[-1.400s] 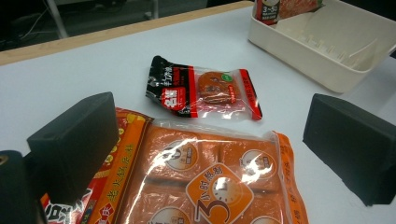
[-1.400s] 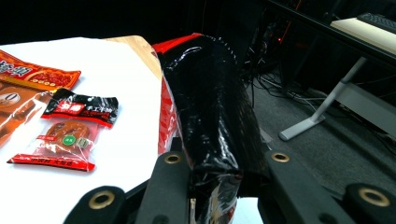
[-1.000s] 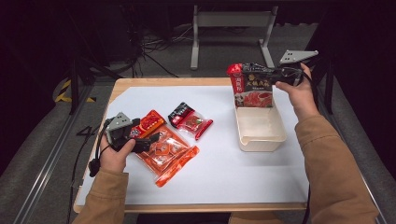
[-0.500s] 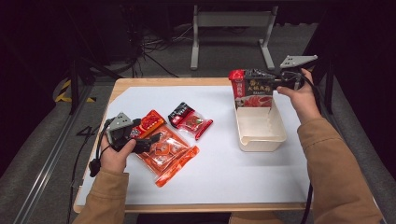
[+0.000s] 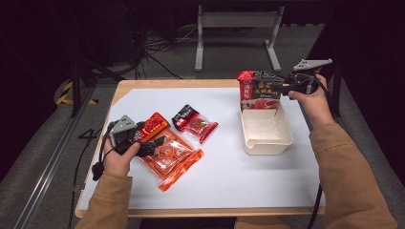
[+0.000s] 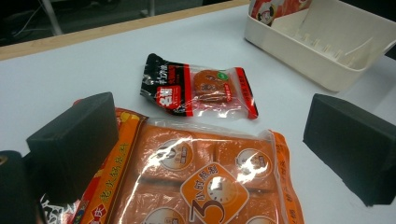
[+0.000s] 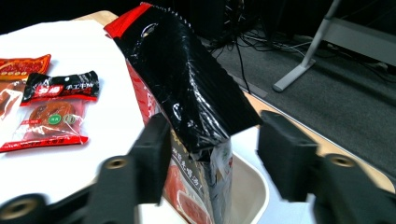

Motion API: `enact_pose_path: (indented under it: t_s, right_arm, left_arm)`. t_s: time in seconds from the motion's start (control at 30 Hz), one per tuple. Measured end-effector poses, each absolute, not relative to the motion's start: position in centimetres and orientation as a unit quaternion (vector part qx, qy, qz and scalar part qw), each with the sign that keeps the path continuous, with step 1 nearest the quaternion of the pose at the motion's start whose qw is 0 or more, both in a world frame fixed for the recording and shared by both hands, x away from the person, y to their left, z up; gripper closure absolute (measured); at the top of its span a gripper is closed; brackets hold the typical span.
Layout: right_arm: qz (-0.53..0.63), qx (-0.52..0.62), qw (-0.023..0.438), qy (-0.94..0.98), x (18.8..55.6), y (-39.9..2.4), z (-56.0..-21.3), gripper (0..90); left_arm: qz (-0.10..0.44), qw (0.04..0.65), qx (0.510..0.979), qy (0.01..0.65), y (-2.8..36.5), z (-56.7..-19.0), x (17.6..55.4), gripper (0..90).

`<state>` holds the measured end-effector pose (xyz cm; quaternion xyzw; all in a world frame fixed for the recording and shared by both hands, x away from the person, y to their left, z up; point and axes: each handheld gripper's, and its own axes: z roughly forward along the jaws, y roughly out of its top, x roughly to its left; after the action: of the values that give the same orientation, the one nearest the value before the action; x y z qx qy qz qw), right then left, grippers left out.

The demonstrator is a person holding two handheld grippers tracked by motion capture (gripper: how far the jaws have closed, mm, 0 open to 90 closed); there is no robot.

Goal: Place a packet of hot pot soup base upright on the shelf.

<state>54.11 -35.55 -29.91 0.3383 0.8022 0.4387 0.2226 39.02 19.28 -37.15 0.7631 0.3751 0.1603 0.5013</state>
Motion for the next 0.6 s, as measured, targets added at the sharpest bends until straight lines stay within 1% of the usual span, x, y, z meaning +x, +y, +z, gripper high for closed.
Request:
enact_pose_path:
  t_s: [0.07,0.1,0.23,0.6]
  right_arm:
    - [0.434,0.346,0.218,0.802,54.0,-35.6,-29.9,35.3]
    - [0.434,0.346,0.218,0.802,54.0,-35.6,-29.9,35.3]
    - [0.429,0.349,0.215,0.805,53.6,-35.9,-29.8,30.0]
    - [0.444,0.348,0.215,0.797,51.2,-36.3,-28.5,28.4]
  left_arm:
    - [0.161,0.501,0.763,0.375,19.3,-37.1,39.0,4.2]
    - [0.159,0.502,0.762,0.378,19.3,-37.2,39.0,4.2]
    - [0.159,0.502,0.76,0.38,19.5,-37.2,39.1,4.1]
    - [0.169,0.497,0.76,0.383,19.7,-36.8,39.5,4.4]
